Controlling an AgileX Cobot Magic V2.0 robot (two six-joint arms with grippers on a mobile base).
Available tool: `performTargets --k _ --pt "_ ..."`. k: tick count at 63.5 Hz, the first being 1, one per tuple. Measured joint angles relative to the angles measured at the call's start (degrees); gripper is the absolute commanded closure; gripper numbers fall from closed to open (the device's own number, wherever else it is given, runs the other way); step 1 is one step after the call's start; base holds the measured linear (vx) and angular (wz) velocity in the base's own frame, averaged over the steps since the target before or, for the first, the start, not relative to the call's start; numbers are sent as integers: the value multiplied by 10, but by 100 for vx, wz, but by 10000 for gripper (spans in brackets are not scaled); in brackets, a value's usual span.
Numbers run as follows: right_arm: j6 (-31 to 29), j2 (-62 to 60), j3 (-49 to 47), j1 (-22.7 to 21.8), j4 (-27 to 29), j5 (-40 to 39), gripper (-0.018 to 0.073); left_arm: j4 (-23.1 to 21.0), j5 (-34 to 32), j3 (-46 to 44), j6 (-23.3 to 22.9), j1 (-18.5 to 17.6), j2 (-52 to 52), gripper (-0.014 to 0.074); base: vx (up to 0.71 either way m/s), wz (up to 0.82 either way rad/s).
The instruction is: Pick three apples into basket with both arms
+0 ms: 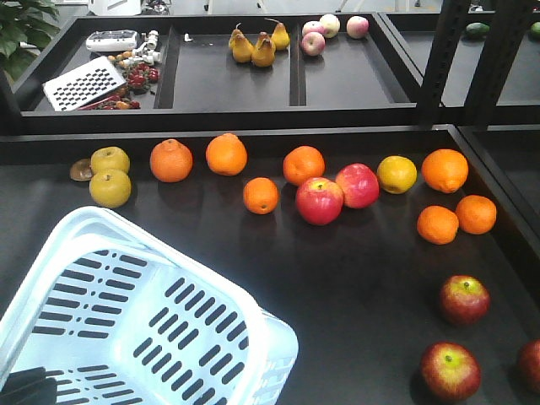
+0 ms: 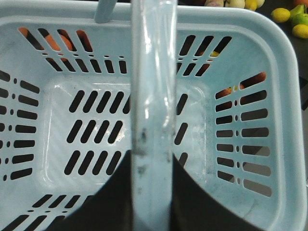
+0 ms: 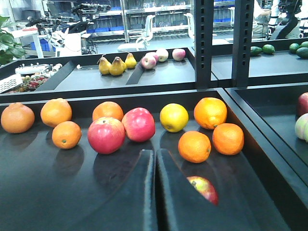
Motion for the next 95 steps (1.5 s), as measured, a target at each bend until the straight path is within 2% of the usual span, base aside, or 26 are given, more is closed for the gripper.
performTargets --k 95 --pt "0 0 0 0 0 0 564 0 0 0 0 0 0 603 1 1"
